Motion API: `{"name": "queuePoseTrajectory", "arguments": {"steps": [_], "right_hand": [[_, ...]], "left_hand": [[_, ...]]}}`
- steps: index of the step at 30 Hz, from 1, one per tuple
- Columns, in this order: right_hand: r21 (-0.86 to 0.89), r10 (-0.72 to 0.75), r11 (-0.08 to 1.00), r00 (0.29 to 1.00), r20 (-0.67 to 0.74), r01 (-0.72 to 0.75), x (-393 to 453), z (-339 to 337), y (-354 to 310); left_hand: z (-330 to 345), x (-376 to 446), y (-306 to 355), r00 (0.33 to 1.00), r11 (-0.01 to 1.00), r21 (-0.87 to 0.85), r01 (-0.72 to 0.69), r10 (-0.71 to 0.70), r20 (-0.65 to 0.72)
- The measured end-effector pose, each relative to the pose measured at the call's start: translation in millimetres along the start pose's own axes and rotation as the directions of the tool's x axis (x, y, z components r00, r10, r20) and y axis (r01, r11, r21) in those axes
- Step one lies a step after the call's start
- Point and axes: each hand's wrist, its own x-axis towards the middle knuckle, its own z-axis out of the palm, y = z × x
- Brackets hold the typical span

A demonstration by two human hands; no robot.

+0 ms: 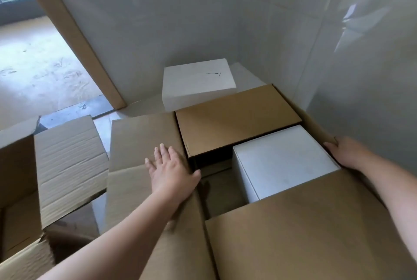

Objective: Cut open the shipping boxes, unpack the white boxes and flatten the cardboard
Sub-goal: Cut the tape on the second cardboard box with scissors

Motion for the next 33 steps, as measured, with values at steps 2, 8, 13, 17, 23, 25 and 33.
{"name": "queuePoseTrajectory", "arguments": {"steps": [2,8,13,17,23,25,33], "right_hand": [[0.013,0.023,1.0,1.0,-0.004,-0.023,-3.2,0.1,-3.6],[0.049,0.042,0.998,0.999,-0.005,-0.041,-9.2,-0.8,-2.2],[0.02,0.025,0.999,0.999,-0.02,-0.024,-13.0,-1.9,2.2],[0.014,0.006,1.0,0.999,-0.035,-0.006,-11.3,-0.9,3.7],[0.061,-0.008,0.998,1.0,-0.029,0.01,-1.2,5.7,10.0],[-0.011,-0.027,1.0,0.998,-0.052,0.026,-1.7,8.1,8.1],[-0.244,-0.05,0.97,0.993,-0.109,0.022,-44.1,8.2,-18.2]], "left_hand": [[10.5,0.8,-9.6,1.0,0.995,-0.102,0.008,-0.006,0.014],[25.7,7.3,-11.8,1.0,0.896,-0.444,0.006,0.008,0.03],[33.4,7.2,-12.8,0.99,0.667,-0.74,0.083,0.027,0.136],[42.6,12.7,-6.8,0.976,0.391,-0.901,0.19,0.027,0.218],[53.5,17.1,10.0,0.948,-0.055,-0.956,0.287,0.162,0.275],[50.7,16.9,9.8,0.953,0.04,-0.963,0.266,0.142,0.269],[20.6,22.4,-2.9,0.985,0.786,-0.613,0.083,0.027,0.168]]}}
